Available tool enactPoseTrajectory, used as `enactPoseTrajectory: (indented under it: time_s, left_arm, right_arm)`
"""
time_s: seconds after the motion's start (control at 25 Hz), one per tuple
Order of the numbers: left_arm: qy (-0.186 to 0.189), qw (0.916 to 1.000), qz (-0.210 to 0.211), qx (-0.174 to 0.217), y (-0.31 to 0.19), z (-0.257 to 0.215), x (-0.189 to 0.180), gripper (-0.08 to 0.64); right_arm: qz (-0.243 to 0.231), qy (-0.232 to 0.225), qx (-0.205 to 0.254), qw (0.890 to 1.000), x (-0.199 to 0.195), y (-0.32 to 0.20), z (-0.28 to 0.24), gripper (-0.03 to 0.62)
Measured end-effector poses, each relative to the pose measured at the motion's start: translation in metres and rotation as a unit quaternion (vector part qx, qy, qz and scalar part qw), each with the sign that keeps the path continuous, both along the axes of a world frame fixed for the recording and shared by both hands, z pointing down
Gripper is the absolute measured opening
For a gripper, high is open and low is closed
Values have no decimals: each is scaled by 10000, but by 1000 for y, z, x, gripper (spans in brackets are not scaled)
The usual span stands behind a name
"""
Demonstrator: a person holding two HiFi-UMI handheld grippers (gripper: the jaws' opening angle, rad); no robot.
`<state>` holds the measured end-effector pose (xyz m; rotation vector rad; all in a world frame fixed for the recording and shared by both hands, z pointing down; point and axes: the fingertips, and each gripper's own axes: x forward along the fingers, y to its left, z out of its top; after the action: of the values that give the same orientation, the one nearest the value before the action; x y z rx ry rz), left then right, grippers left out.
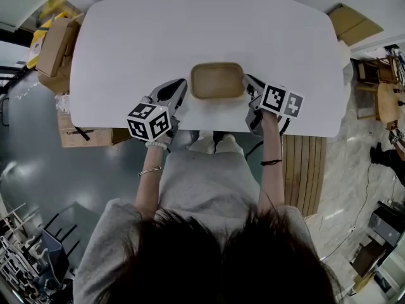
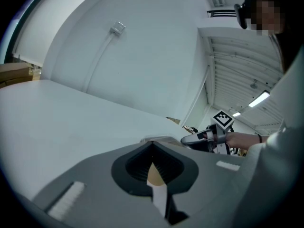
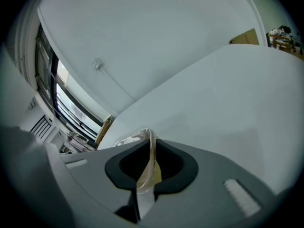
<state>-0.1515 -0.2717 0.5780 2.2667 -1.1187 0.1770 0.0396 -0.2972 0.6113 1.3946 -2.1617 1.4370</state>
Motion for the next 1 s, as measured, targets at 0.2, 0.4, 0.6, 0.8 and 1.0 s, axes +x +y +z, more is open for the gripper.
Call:
enactPoseTrajectory:
  time_s: [0.2,0.4,0.6,0.8,1.0]
  left_arm:
    - [8,10000,-29,51,-3,-3,-2,-9]
    - [19,9999,-44,129,-2,-10,-4,-9]
    - [28,9997,-55,222,1,-18,-3,-9]
    - [32,9994,-104,333,4,-27,-7,-9]
    - [24,9990,-165,417,6,-33,-12,-9]
  right_arm:
    - [8,-69,31,10000,-1,-3,-4,54]
    - [13,-199,120,9997,-1,-3,-13,52]
    - [57,-347,250,9991,0,-3,-23,52]
    - [43,-422,385,9984,0,-3,-33,51]
    - [-15,-522,494,9974,-4,-3,-41,51]
